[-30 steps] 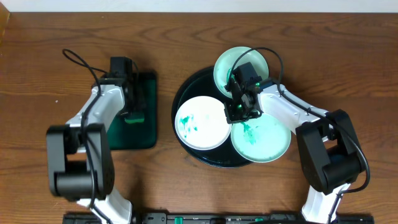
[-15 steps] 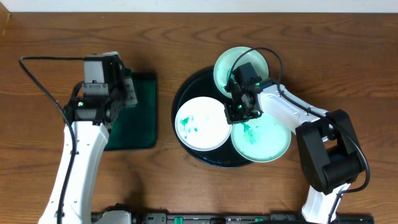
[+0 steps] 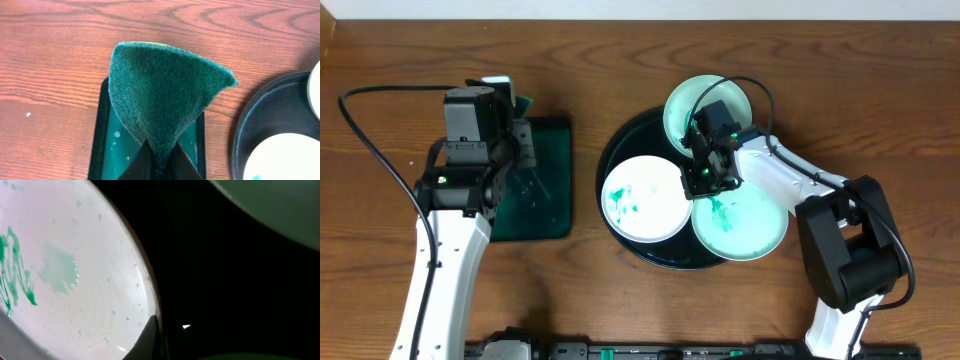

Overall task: Clean dirty plates on tray and stack at the side
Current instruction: 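Grasp the green sponge with the left gripper and lift it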

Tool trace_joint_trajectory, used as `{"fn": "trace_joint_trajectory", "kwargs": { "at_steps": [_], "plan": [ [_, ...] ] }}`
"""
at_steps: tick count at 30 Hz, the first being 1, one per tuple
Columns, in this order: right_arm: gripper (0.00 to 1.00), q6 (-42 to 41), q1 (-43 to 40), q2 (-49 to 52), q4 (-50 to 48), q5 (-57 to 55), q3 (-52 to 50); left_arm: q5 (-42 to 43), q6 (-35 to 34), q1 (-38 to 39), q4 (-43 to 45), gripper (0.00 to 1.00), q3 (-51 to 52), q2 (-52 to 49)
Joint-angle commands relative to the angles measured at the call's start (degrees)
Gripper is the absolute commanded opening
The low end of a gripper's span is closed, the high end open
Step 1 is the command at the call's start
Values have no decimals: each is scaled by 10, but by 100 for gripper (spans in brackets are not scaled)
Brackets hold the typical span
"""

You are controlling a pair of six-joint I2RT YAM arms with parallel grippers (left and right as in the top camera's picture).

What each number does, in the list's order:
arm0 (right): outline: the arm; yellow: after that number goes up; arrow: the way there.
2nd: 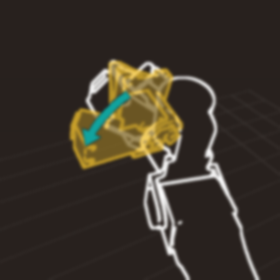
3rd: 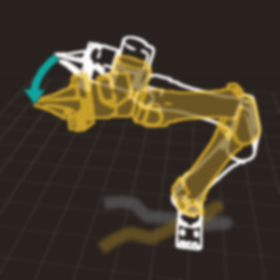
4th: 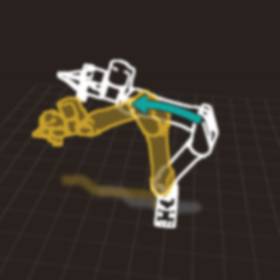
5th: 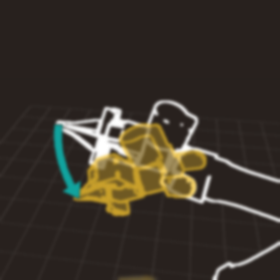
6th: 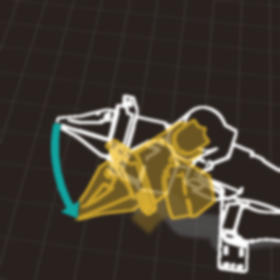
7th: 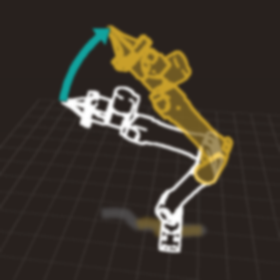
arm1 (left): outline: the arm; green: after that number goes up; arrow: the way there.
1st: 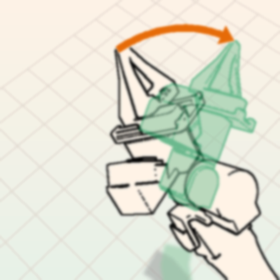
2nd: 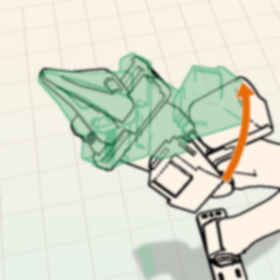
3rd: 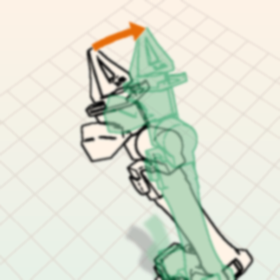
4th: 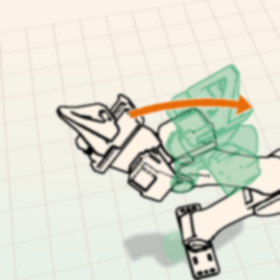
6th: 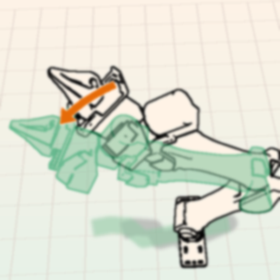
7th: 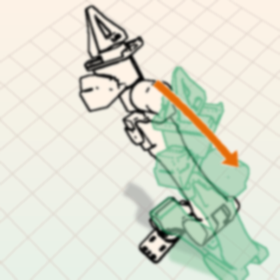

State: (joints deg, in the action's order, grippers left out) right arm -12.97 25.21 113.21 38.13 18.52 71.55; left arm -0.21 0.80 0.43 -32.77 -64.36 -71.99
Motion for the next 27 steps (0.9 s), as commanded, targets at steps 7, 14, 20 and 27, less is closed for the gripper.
{"fn": "trace_joint_trajectory", "kwargs": {
  "at_steps": [7, 14, 20, 27],
  "plan": [
    [1, 13, 7, 3, 7, 10, 0, -5, 40, -1, 18, 7, -9, 6],
    [1, 16, 7, 3, 9, 10, 0, -5, 61, -1, 23, 7, -9, 6],
    [1, 19, 7, 3, 9, 10, 0, -5, 61, -1, 22, 7, -9, 6],
    [1, 19, 7, 3, 9, 10, 0, -5, 61, -1, 22, 7, -9, 6]
  ]
}}
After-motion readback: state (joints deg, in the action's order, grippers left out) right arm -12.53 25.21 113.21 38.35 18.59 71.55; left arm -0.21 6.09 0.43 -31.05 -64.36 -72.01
